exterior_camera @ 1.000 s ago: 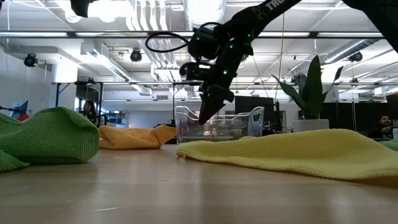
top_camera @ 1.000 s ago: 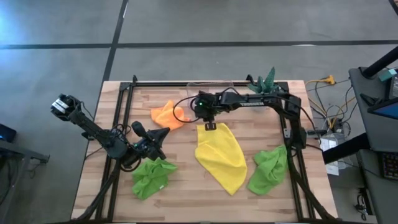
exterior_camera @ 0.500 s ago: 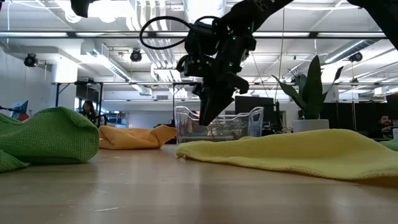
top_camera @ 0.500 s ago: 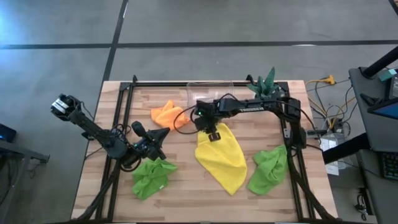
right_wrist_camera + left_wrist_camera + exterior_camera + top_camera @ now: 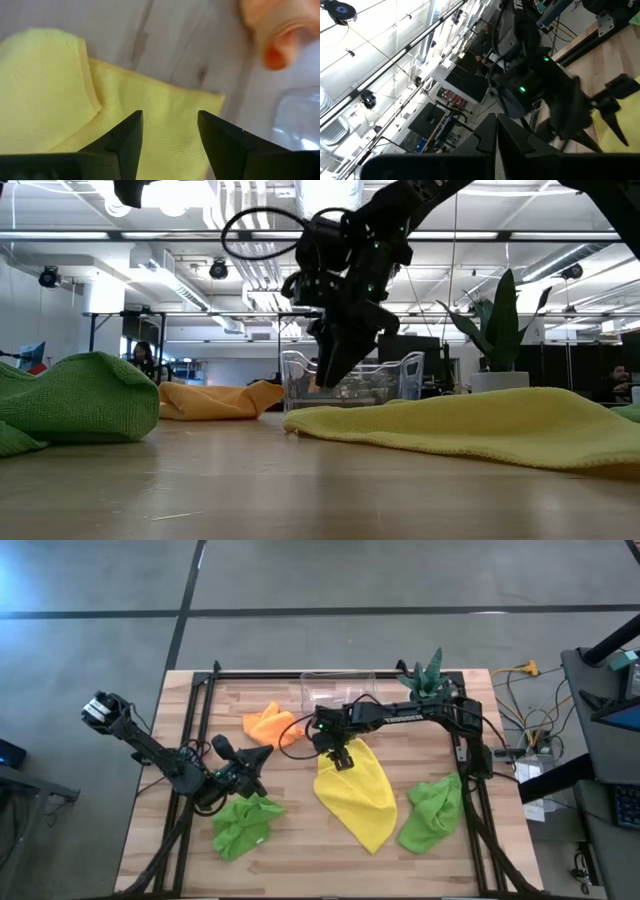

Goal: Fold microfiber towels
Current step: Fold the yellow microfiber towel

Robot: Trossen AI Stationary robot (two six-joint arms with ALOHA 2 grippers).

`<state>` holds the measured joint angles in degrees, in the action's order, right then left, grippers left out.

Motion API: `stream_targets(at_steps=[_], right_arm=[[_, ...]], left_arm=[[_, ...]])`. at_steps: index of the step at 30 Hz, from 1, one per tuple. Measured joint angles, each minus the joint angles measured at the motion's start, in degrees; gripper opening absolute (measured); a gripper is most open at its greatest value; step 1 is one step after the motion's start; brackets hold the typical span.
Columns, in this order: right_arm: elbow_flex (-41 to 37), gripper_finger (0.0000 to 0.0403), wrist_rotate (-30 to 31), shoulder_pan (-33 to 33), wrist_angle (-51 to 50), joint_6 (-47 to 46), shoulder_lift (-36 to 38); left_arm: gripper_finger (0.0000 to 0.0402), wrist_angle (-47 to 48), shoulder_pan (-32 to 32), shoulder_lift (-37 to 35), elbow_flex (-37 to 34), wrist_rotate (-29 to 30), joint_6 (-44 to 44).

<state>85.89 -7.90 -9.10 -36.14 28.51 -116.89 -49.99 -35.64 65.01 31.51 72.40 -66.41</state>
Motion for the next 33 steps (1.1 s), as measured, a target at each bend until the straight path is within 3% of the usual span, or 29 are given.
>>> stream_targets(at_steps=[9,14,21,27,33], right_arm=[[1.6,0.017,0.0,0.3,1.3,-0.3,-7.6],[2.4,0.0129,0.0,0.7,1.2,-0.4,-9.0],[2.4,0.0022,0.9,1.2,0.1,-0.8,-6.7],[2.7,0.0011,10.0,2.8,-0.5,-1.0,-1.4],[2.7,0.0009,14.4,4.8,-3.3,-3.2,5.6]], left_arm=[[0.0,0.0,0.0,0.0,0.0,0.0,0.0],[0.0,0.0,0.0,0.0,0.0,0.0,0.0],[0.0,0.0,0.0,0.0,0.0,0.0,0.0],[0.0,0.0,0.0,0.0,0.0,0.0,0.0],[0.0,0.0,0.0,0.0,0.0,0.0,0.0]])
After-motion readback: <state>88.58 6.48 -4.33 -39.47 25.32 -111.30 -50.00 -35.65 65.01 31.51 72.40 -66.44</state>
